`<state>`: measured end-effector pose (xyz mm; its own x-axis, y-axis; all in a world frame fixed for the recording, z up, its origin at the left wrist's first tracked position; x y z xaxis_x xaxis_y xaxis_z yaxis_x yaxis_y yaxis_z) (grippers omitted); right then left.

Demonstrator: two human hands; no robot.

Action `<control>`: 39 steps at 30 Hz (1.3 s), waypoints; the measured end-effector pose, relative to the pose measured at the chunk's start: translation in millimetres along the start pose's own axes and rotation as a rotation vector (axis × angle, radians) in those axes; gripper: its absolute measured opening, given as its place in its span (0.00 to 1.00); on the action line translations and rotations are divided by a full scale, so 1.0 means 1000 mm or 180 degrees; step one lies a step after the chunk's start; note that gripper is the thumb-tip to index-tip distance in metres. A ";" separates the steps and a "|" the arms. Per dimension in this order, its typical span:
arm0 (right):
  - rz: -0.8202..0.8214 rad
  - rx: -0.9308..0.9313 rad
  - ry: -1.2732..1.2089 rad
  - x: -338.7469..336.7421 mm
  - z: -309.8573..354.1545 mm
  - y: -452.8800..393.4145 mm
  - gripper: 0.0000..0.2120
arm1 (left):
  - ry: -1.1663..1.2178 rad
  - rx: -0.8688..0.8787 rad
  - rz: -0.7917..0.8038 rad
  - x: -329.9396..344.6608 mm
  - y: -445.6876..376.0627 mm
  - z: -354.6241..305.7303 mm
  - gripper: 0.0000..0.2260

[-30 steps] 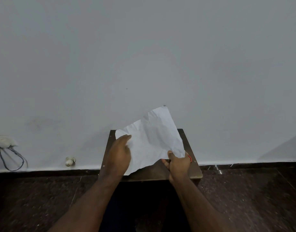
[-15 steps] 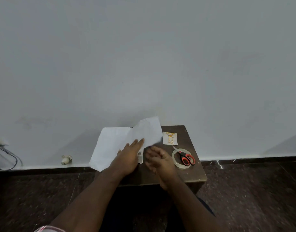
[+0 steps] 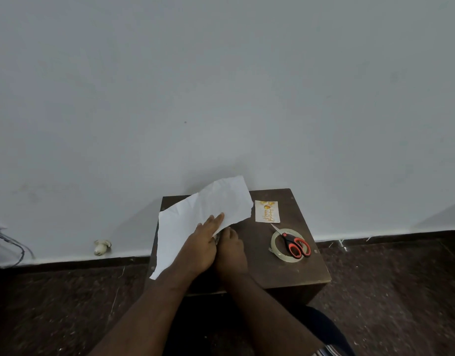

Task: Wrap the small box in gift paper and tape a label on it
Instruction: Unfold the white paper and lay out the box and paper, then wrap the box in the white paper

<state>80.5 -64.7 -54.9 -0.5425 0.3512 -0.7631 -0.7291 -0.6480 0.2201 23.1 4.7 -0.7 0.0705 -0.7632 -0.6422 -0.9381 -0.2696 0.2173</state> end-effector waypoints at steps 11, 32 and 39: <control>0.0206 -0.0028 0.0174 -0.005 0.004 0.007 0.31 | 0.0301 0.0069 -0.0025 0.005 0.008 -0.008 0.21; -0.1012 0.0285 -0.1325 -0.155 -0.060 0.043 0.40 | -0.1208 -0.0544 0.0805 0.056 0.006 0.024 0.32; -0.0858 -0.0134 -0.1983 -0.146 -0.045 0.059 0.26 | -0.1509 -0.0897 0.1052 0.056 0.013 0.040 0.29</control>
<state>135.4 -184.7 42.7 -0.4924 0.8197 -0.2928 -0.8625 -0.5046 0.0380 1.6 -18.5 -63.4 -0.4250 -0.5074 -0.7496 -0.7552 -0.2577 0.6027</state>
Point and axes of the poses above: each hand's wrist, its own y-axis away from the middle knuckle, its own x-axis out of the palm, z = x × y, the point moved 7 cm from there along -y, towards the middle knuckle, and after that the axes turned 12 degrees about z, right-handed, at the moved point
